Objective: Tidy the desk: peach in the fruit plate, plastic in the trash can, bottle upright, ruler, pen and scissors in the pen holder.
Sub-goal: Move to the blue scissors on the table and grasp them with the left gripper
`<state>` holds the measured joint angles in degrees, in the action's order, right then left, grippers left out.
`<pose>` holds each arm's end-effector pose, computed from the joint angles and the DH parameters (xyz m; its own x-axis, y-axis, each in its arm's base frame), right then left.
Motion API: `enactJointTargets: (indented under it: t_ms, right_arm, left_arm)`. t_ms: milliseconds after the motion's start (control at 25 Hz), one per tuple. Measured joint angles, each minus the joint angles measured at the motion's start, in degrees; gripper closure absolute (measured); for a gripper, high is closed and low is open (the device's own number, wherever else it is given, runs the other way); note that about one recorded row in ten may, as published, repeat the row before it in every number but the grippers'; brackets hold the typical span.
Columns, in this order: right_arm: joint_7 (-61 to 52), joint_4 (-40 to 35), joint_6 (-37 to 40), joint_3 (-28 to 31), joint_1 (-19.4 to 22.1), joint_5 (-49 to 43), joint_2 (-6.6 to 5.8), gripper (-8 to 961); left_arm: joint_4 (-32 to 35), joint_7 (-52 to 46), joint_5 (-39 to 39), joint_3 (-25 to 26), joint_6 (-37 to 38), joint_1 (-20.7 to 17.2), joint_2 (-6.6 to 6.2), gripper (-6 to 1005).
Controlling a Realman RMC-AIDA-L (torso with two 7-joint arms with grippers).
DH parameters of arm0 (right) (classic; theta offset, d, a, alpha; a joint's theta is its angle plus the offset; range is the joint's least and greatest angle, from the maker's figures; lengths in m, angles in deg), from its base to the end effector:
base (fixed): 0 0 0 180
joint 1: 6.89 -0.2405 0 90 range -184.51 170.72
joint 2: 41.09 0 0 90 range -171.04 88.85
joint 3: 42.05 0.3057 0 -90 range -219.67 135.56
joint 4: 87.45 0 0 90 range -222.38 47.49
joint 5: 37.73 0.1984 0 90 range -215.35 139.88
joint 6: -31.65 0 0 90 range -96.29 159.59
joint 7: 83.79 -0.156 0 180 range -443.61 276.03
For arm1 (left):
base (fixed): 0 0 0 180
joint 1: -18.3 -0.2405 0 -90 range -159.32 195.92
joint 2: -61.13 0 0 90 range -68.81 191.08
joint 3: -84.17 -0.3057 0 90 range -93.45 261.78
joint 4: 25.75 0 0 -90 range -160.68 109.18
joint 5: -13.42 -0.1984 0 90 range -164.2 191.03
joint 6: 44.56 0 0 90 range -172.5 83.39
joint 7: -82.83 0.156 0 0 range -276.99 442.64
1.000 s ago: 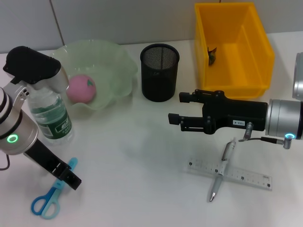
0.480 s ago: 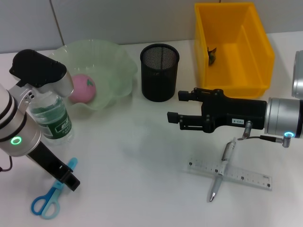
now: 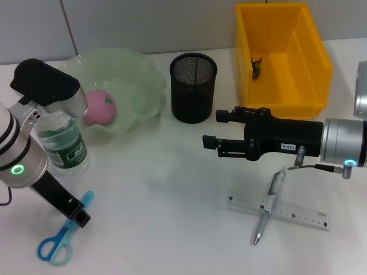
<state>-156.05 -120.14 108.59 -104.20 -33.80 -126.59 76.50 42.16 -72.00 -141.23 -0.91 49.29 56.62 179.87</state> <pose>0.2814 0.3501 -0.0572 0.7663 -0.2740 -0.5811 -0.4603 -0.8652 -0.1990 -0.2490 0.3580 -0.0522 0.5413 0.7403 -0.3986 0.5797 -0.6720 -0.4608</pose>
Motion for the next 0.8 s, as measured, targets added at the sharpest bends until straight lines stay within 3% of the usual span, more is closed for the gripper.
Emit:
enactJointTargets:
  t_ms: [400, 800]
  right_arm:
    - [-0.18, 0.0, 0.2, 0.0, -0.08, 0.0, 0.0, 193]
    - [-0.23, 0.0, 0.24, -0.07, -0.08, 0.0, 0.0, 193]
  left_arm:
    - [0.0, 0.23, -0.08, -0.13, 0.13, -0.01, 0.0, 487]
    - [-0.68, 0.33, -0.13, -0.63, -0.56, -0.06, 0.0, 498]
